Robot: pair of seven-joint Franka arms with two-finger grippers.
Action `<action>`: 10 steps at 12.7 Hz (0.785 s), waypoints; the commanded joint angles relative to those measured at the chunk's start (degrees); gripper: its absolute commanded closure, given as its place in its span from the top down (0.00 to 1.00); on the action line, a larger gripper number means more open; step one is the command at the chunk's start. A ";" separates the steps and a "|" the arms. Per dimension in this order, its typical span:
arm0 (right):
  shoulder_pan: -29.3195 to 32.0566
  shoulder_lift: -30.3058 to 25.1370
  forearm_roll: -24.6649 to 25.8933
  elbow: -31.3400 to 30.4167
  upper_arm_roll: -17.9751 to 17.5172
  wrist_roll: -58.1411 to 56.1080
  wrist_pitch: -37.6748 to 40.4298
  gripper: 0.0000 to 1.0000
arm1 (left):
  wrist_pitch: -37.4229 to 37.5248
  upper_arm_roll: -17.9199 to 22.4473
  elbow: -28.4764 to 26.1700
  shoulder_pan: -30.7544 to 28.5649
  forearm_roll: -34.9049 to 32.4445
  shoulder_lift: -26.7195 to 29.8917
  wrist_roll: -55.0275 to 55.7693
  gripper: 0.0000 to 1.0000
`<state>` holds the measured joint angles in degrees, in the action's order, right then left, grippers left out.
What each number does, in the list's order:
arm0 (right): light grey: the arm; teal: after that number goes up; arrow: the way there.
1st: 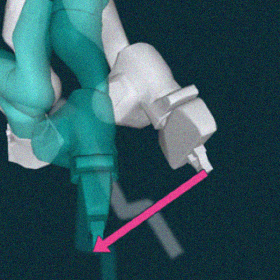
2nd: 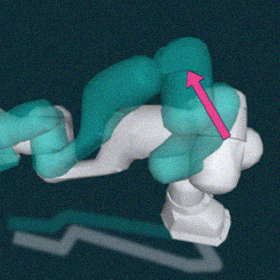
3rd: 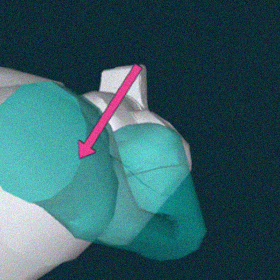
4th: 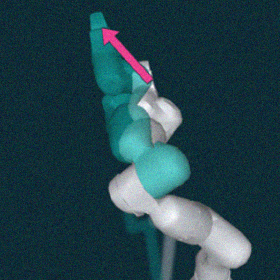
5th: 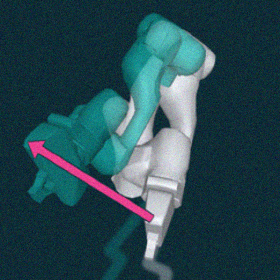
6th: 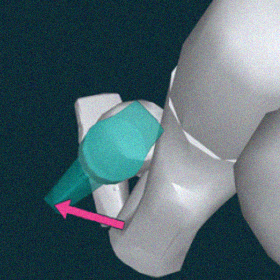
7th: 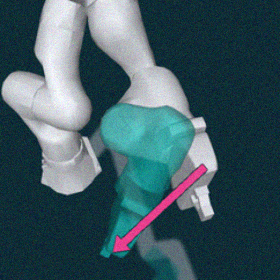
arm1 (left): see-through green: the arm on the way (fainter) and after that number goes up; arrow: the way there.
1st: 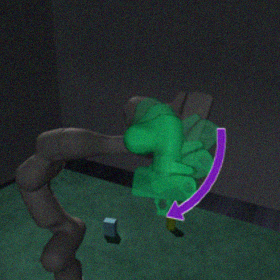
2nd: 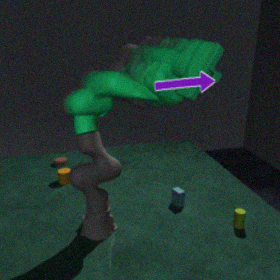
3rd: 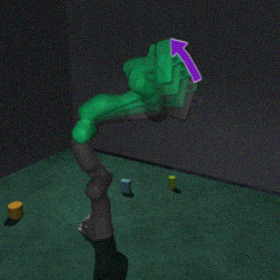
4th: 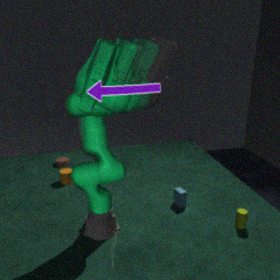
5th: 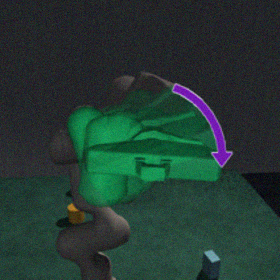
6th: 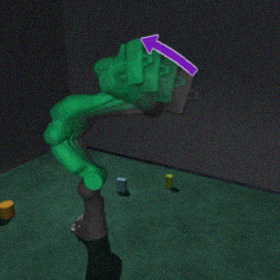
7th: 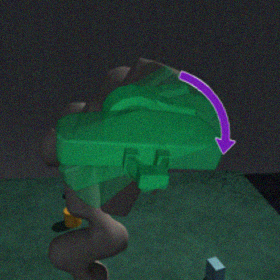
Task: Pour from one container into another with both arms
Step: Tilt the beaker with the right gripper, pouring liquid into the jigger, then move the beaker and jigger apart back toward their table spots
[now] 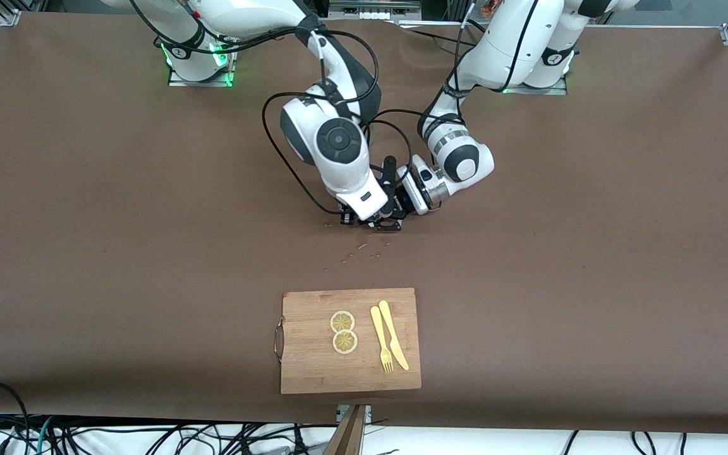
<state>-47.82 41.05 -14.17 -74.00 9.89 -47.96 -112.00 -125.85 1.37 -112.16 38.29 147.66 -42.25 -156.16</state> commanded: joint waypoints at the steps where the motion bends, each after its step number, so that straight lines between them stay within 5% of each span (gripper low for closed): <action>1: 3.95 -0.44 -5.67 1.23 -1.80 -1.60 0.38 0.24 | -0.71 0.83 -0.52 0.56 7.38 1.73 -4.59 0.00; 6: 11.41 -3.69 -18.14 -2.54 -2.51 -10.01 0.11 0.24 | -0.44 0.56 -1.13 -5.23 0.72 5.41 1.11 0.00; 10: 18.53 -6.93 -29.32 -7.99 -2.51 -20.75 0.02 0.24 | 1.56 0.04 -2.01 -12.52 -11.57 7.97 7.61 0.00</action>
<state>-32.47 38.16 -39.72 -76.64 8.79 -64.71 -111.86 -125.70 2.48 -112.17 29.39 140.71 -37.00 -151.21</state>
